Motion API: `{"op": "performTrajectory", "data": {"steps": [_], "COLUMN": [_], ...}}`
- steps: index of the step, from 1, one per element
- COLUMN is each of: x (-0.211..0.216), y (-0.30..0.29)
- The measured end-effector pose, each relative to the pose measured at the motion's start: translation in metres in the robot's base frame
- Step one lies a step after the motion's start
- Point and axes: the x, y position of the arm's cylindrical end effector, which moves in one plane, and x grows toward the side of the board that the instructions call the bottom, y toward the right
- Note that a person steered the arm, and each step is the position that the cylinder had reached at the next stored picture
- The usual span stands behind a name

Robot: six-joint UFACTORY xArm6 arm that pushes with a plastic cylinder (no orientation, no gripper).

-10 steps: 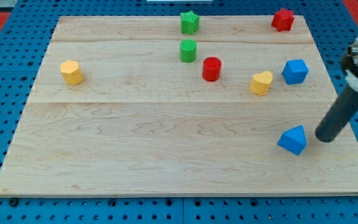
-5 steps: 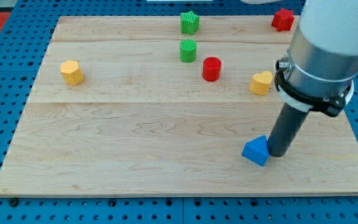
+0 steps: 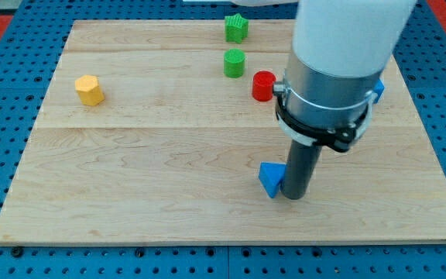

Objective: Push the blue traingle to bottom left

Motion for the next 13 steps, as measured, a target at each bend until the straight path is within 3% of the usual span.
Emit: {"op": "performTrajectory", "data": {"steps": [2,4,9,13], "x": [-0.037,-0.035,-0.035,0.009], "y": [-0.007,-0.054,-0.248,-0.262]}}
